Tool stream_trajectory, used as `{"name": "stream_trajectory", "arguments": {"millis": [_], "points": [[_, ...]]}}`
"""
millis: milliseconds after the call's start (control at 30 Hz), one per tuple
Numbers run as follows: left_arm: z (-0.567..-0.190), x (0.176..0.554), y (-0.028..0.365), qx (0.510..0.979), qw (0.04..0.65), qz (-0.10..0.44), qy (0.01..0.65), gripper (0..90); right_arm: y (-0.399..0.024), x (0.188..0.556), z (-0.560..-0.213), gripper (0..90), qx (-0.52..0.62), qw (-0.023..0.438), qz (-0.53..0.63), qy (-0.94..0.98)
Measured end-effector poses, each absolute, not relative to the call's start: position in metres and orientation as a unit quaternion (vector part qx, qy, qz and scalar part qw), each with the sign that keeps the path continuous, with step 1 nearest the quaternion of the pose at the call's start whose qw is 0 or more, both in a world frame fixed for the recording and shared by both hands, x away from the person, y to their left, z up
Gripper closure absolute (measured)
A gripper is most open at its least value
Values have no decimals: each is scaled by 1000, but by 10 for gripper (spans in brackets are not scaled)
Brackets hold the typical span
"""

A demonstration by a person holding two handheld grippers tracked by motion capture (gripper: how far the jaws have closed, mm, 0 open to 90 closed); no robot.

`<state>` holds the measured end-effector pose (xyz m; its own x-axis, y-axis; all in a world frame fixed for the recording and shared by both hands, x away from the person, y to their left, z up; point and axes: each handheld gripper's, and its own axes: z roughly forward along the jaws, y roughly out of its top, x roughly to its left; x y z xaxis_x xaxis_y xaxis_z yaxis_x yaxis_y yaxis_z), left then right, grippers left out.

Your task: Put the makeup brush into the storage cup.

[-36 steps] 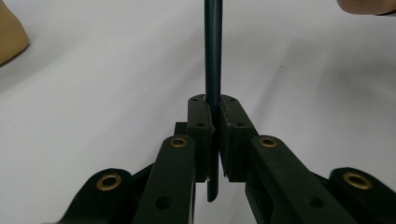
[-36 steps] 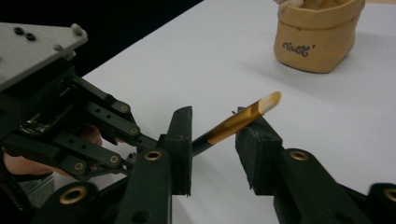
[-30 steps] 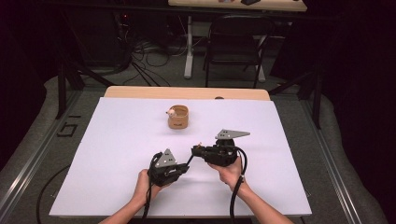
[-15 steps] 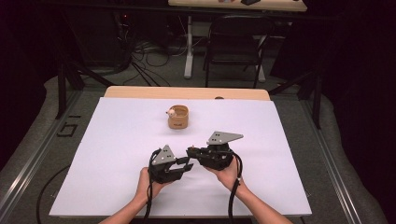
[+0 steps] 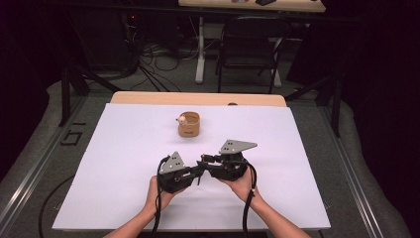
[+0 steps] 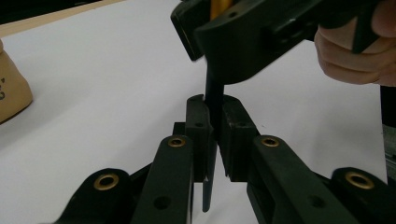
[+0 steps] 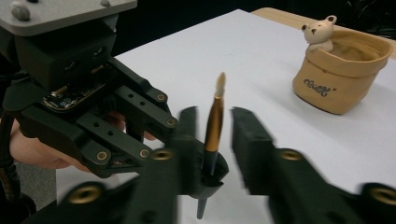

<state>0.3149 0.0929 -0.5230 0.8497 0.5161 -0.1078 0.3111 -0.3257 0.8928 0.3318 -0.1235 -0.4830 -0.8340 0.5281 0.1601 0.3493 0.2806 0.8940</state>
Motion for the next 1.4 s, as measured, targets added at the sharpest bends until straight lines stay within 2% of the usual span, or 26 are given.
{"name": "stream_trajectory", "arguments": {"millis": [33,67,100,167,200,233,333,667,700,900,1100,1400], "points": [[-523,315,93,808,521,98,256,831,-123,332,-483,621,276,84,533,796],[-522,315,94,806,522,104,259,831,-127,333,-483,491,279,90,529,797],[-522,315,94,806,522,104,259,831,-127,333,-483,491,279,90,529,797],[-522,316,97,806,521,105,261,831,-130,333,-483,400,283,97,526,796],[-522,317,99,804,520,110,266,831,-134,332,-483,281,283,113,521,798],[-522,317,99,804,520,110,266,831,-134,332,-483,281,283,113,521,798],[-520,320,104,802,520,117,270,831,-141,331,-486,156,277,131,500,810],[-514,332,118,793,522,129,285,831,-159,332,-497,85,278,160,480,816],[-513,332,120,792,523,132,287,832,-162,330,-496,60,287,176,479,810],[-508,339,126,787,524,137,293,831,-172,326,-499,0,285,191,483,806],[-506,349,125,787,522,141,296,831,-180,321,-504,0,278,201,477,809],[-492,370,124,779,527,162,299,831,-191,320,-512,0,267,186,481,814]]}}
